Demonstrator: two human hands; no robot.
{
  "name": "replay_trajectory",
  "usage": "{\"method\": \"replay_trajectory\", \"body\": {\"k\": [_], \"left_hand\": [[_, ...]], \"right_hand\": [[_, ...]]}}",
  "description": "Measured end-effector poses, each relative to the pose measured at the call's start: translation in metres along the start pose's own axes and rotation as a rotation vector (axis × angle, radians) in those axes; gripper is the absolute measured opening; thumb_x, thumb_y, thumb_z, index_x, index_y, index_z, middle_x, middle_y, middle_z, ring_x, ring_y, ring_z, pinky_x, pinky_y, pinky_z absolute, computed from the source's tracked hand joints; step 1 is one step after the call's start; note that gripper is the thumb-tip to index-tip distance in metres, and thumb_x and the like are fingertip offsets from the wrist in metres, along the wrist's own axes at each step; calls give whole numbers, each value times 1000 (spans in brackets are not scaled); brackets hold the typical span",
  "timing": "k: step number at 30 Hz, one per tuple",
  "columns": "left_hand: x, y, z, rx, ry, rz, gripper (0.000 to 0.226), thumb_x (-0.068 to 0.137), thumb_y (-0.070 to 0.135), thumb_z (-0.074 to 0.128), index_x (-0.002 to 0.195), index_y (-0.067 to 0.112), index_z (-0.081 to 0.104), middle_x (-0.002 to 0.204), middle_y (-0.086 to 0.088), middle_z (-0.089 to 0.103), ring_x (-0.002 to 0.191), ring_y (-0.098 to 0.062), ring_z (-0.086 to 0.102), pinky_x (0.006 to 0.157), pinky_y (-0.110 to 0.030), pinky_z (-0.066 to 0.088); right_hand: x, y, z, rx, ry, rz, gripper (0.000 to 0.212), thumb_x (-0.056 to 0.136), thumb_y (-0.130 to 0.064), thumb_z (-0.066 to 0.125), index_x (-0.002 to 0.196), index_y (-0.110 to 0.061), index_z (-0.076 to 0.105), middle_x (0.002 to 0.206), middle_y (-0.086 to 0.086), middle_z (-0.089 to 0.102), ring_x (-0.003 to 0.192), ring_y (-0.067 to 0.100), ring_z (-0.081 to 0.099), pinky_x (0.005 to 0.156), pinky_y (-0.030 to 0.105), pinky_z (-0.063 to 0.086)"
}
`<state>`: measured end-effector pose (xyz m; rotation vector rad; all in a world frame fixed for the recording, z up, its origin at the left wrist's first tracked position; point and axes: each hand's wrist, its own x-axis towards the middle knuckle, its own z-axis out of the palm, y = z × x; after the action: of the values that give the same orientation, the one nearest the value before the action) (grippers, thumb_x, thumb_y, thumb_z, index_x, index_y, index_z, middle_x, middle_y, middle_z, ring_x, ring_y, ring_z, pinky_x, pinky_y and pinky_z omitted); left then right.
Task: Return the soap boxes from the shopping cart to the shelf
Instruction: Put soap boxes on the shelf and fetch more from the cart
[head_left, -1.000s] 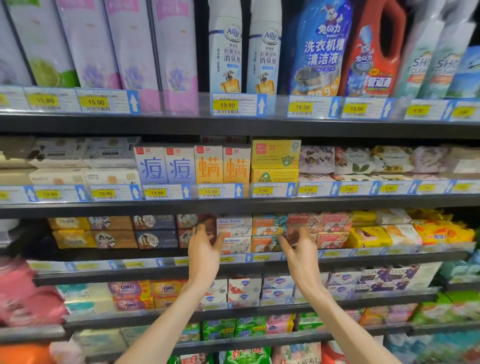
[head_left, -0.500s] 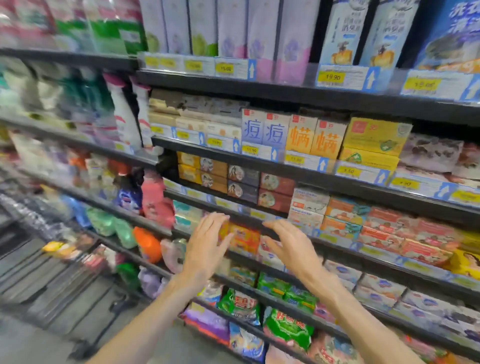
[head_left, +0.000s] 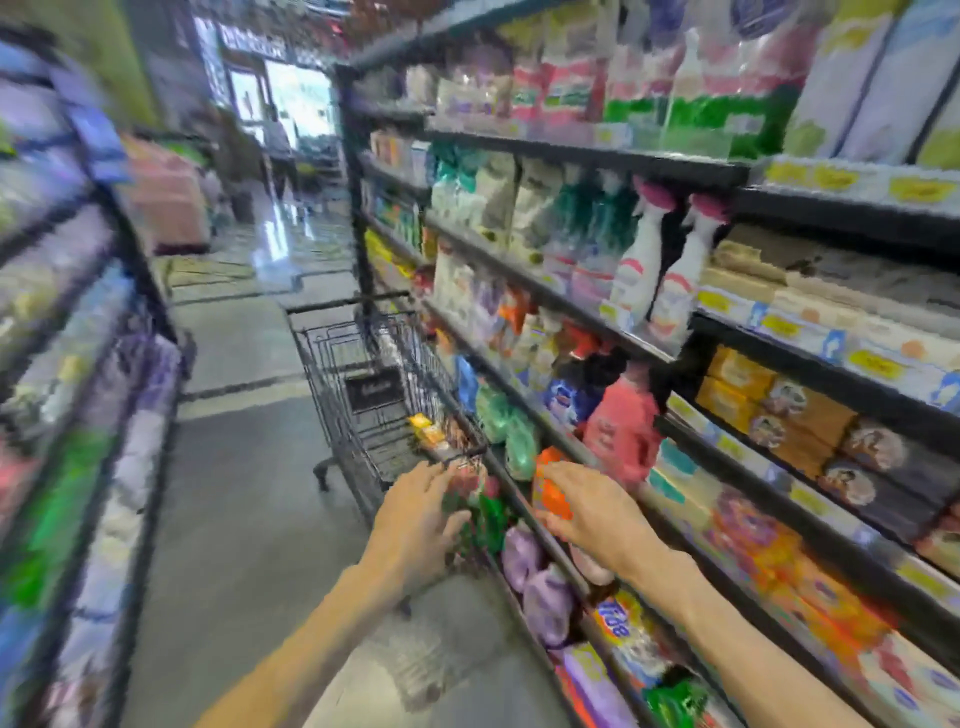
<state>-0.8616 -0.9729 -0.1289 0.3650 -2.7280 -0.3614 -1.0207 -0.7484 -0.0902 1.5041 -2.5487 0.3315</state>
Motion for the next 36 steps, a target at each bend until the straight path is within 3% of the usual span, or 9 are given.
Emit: {"method": "replay_trajectory", "body": {"k": [5, 9, 15, 18, 21, 24, 29, 34, 36], "left_hand": [[2, -122, -38, 124, -13, -68, 70, 89, 61, 44, 132, 10, 62, 134, -11, 63, 127, -35, 57, 102, -47, 50], [10, -207, -71, 130, -60, -169, 87, 85, 70, 23, 147, 14, 47, 151, -8, 47, 143, -33, 39, 116, -49, 36], [24, -322, -98, 172, -35, -242, 76, 89, 63, 31, 137, 11, 57, 140, -12, 59, 134, -36, 52, 108, -51, 44], [42, -370, -105, 154, -23, -292, 80, 89, 66, 28, 143, 12, 52, 147, -11, 53, 139, -35, 46, 113, -48, 40], [70, -417, -102, 159, -25, -327, 81, 90, 67, 26, 149, 14, 45, 154, -9, 45, 145, -32, 38, 118, -45, 34], [108, -467, -92, 175, -45, -349, 72, 96, 62, 38, 152, 17, 38, 158, -7, 38, 149, -29, 31, 121, -43, 28], [189, -538, -79, 180, -69, -357, 88, 86, 72, 17, 153, 18, 38, 158, -6, 38, 148, -27, 31, 121, -41, 28], [286, -592, -71, 151, -90, -319, 69, 99, 59, 40, 156, 22, 30, 162, -1, 31, 152, -22, 23, 124, -37, 21], [322, -609, -65, 116, -96, -293, 69, 99, 61, 37, 156, 23, 30, 162, 1, 30, 151, -20, 23, 124, -36, 22]], "right_hand": [[111, -71, 39, -16, -42, -134, 68, 87, -63, 49, 134, -14, 58, 128, 8, 64, 113, 26, 64, 95, 36, 54], [195, -128, 65, 0, -49, -182, 75, 88, -66, 48, 146, -20, 44, 141, 2, 54, 127, 22, 53, 106, 35, 45], [305, -198, 105, 34, -77, -237, 77, 91, -66, 44, 154, -24, 29, 154, -5, 38, 140, 14, 37, 116, 32, 33], [359, -219, 128, 54, -84, -258, 77, 92, -66, 47, 154, -26, 27, 155, -5, 38, 140, 14, 36, 117, 32, 33], [414, -229, 155, 77, -100, -270, 78, 91, -66, 47, 155, -27, 24, 156, -5, 36, 142, 12, 34, 118, 29, 30], [472, -232, 177, 86, -104, -281, 77, 93, -64, 46, 156, -28, 21, 159, -7, 31, 144, 11, 29, 119, 27, 22], [580, -218, 211, 114, -146, -246, 77, 94, -63, 46, 156, -27, 20, 160, -5, 29, 145, 14, 28, 119, 28, 22], [684, -192, 239, 68, -188, -228, 77, 94, -61, 47, 156, -24, 23, 158, -2, 32, 145, 17, 30, 119, 30, 24], [711, -178, 247, 56, -193, -197, 76, 93, -62, 48, 155, -24, 25, 157, -2, 34, 144, 17, 32, 119, 31, 26]]}}
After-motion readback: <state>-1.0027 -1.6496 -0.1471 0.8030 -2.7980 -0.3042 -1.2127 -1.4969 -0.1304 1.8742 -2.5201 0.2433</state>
